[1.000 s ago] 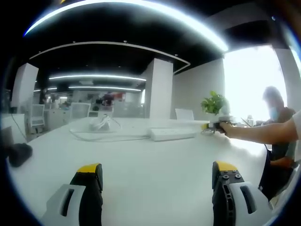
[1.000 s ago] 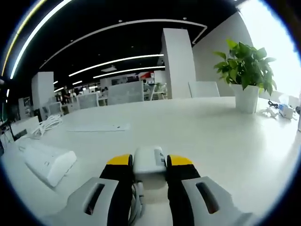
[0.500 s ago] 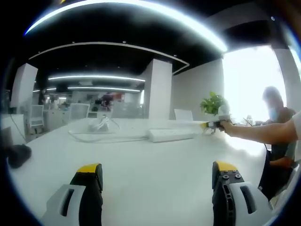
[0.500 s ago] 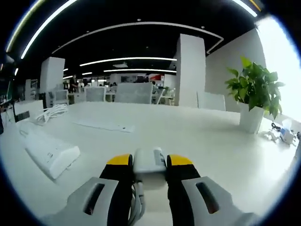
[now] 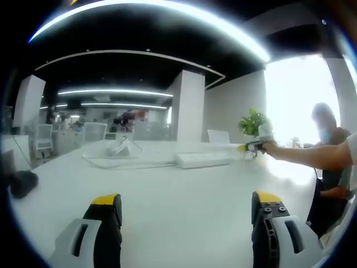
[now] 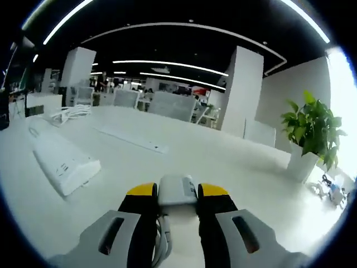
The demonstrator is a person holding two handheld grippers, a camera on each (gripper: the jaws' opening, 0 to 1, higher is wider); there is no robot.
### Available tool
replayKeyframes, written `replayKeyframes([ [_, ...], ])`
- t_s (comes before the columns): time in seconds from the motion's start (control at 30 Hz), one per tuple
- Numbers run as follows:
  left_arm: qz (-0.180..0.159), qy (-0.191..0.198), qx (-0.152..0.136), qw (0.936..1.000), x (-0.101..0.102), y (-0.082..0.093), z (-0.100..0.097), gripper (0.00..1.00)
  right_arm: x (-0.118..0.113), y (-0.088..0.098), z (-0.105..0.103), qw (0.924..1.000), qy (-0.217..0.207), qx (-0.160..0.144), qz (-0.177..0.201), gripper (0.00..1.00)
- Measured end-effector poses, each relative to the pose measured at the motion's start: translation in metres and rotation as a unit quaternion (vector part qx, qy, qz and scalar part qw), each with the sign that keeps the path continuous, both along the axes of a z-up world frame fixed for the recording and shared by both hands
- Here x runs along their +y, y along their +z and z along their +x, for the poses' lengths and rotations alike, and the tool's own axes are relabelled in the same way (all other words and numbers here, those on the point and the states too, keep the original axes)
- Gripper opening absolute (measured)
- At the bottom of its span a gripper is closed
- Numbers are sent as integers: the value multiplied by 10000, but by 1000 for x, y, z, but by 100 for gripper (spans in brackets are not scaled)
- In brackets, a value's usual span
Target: Straighten the power strip on the desk, plug the charger into it
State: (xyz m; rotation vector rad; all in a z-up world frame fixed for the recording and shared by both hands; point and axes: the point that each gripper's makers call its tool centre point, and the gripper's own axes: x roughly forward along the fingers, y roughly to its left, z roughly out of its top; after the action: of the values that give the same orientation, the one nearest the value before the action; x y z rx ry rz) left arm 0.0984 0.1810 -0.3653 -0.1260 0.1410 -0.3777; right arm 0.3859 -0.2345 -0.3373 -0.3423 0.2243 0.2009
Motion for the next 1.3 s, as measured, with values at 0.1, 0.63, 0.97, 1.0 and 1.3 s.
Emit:
replayKeyframes([
  [0.1,0,5,3,10000,0,0,0,99,2,0,1,9995,110,36,-282,26],
  [0.63,-20,21,-14,10000,3,0,-3,99,16,7,-4,9812,521,36,-1861,26],
  [0.97,-25,16,-15,10000,4,-1,-5,99,27,9,-7,9585,805,35,-2735,26],
  [1.0,-21,12,-15,10000,3,-1,-5,99,27,10,-6,9563,823,38,-2804,26],
  [1.3,-20,26,-4,10000,4,-2,-5,99,36,19,-4,9393,1149,88,-3232,26],
])
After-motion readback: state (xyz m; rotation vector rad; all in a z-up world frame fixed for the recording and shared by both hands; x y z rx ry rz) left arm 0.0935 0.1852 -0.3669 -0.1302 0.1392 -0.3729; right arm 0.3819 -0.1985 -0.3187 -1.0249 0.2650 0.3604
